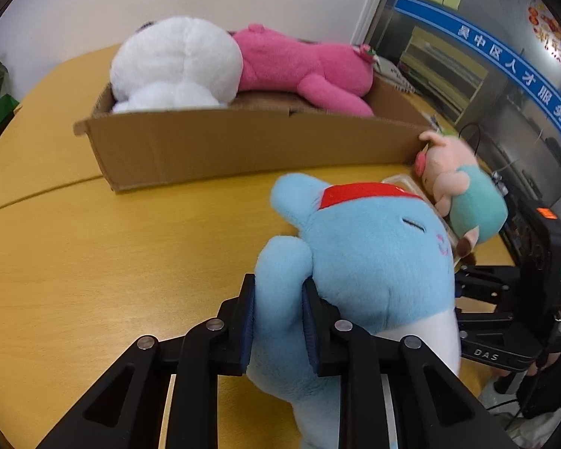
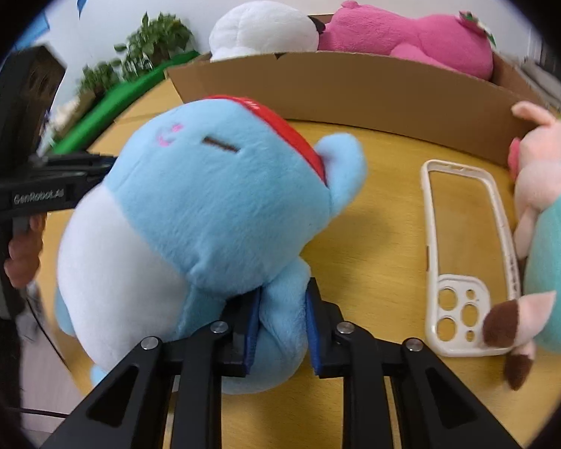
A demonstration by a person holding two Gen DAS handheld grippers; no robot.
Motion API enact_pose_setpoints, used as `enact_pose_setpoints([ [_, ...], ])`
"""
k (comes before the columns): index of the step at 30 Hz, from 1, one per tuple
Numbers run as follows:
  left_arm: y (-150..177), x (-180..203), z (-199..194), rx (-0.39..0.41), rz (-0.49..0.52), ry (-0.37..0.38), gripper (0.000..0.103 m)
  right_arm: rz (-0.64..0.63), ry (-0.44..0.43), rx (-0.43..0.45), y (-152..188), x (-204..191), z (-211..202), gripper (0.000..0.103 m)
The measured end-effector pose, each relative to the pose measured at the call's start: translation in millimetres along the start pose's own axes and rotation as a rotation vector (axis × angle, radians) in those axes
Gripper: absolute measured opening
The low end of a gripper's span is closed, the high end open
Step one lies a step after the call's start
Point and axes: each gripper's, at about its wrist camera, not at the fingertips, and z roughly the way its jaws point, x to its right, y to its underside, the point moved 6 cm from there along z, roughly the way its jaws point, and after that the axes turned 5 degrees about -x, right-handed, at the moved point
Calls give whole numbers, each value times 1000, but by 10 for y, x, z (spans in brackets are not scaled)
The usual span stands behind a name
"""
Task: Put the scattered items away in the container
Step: 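Lift the light-blue plush with both grippers and carry it over the box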
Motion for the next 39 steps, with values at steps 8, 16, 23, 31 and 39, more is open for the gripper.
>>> enact_pose_setpoints([
  [8,-1081,118,-587,260,17,-2,23,-37,14,194,-892,215,-505,19],
  [16,-2454,-174,-85,376,-28,-68,24,-143,219,296,-2443,775,-639,20],
  [23,-2486,-464,996,191,-36,-138,25,-130,336,15,-2626,1303,439,20],
  [31,-2263,-287,1085,128,60,-243,28,-149,341,72,-2475,1342,37,27],
  [39,-2090,-286,752,156,3,-165,33,-118,177,134,-2854,1073,48,26],
])
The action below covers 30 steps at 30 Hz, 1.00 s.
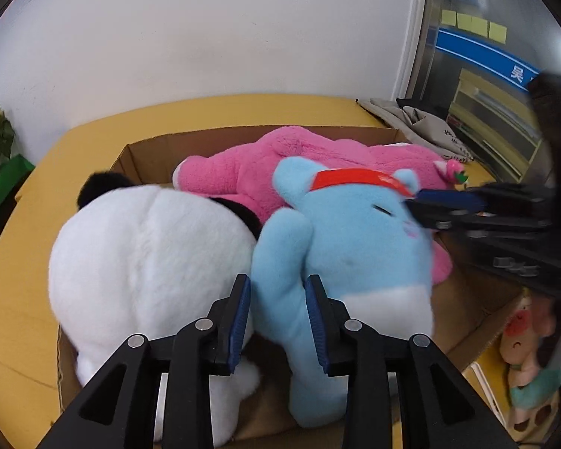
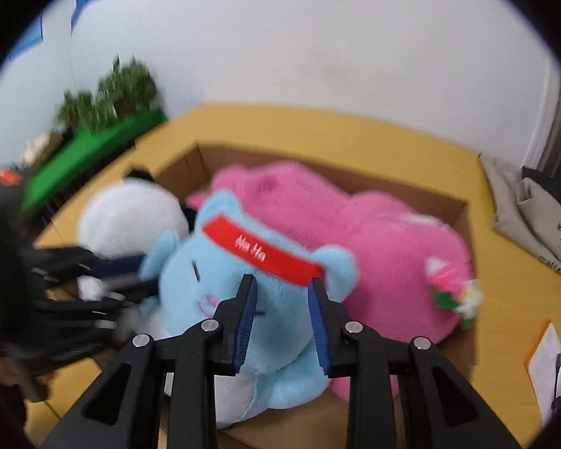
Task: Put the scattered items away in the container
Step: 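Lift the light-blue plush with both grippers and carry it over the box, then open both grippers to release the blue plush beside the white plush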
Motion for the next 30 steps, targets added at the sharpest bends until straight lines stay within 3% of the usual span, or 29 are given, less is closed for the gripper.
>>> enact_pose_setpoints([
  [1,72,10,-29,-8,3,-3,33,6,11,-5,32,-30,86,23],
  [4,246,17,13,-45,25,1,33,86,-65,14,75,-77,87,22],
  [9,435,-30,9,-68,-22,8,33,78,-16,48,129,-55,-10,23],
  [10,462,-34,-33,-66,-32,8,34,80,6,63,129,-27,-70,27],
  [11,477,-32,-82,-60,-41,11,37,78,30,78,119,-11,-160,50],
  [13,516,-8,-270,-24,-61,10,67,84,54,133,220,-12,-462,88],
  [14,524,17,-377,4,-69,2,75,96,50,168,331,-26,-642,88],
  [15,549,68,-532,46,-75,-6,91,99,54,179,432,-57,-755,88],
  [16,578,125,-651,78,-76,-5,99,99,64,180,529,-89,-834,88],
  [20,744,422,-1027,157,-52,-11,102,117,166,155,1037,-158,-1074,88],
  [23,853,576,-1176,170,-39,-21,102,151,227,140,1367,-206,-1162,88],
  [30,1143,725,-1461,177,-52,-10,102,172,256,165,1664,-268,-1457,88],
])
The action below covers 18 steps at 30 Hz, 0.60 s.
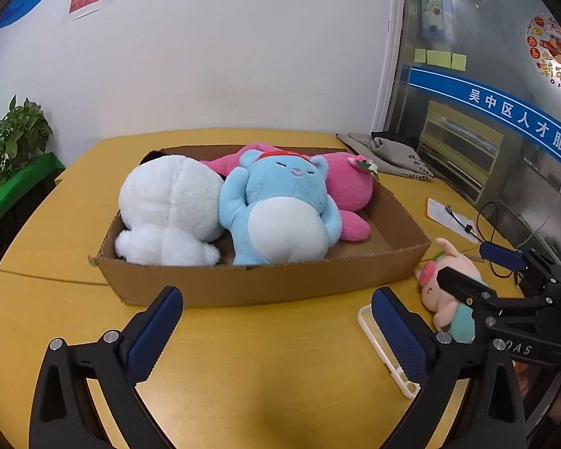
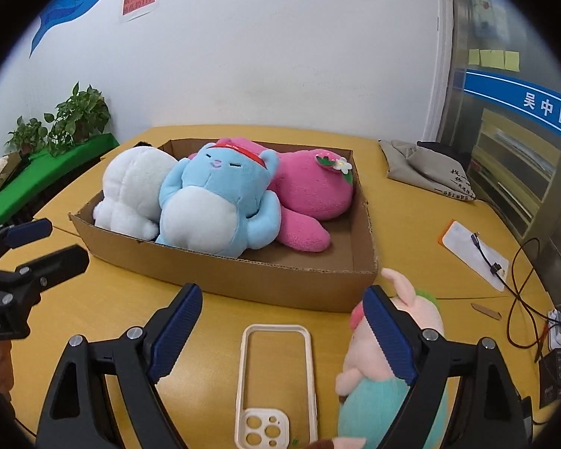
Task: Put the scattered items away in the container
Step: 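Open both grippers to release the blue plush beside the white plush, then move both grippers to the pig plush and close them on its body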
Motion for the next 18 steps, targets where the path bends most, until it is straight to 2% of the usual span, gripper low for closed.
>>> enact_pose_setpoints([
  [8,144,44,-245,2,-1,8,102,16,-3,31,67,21,-316,88],
  [18,181,41,-261,2,-16,27,102,9,-20,31,124,-8,-363,88],
])
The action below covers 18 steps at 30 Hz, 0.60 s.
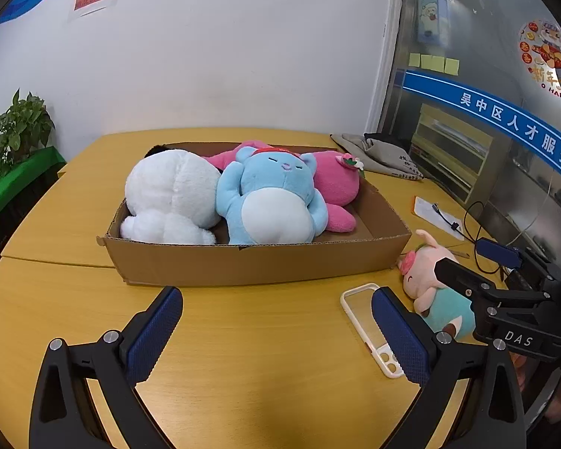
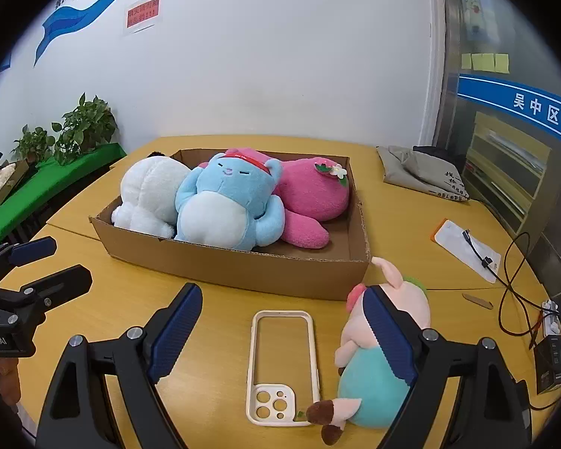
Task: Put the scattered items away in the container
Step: 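Move both grippers to the pig plush and close them on its body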
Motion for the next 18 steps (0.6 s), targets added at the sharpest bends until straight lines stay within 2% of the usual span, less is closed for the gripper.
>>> enact_pose_setpoints([
  [11,30,-11,58,4,-15,-25,102,5,-3,6,26,32,37,88],
  [18,39,70,138,-12,-5,-10,102,47,6,-4,88,304,73,88],
])
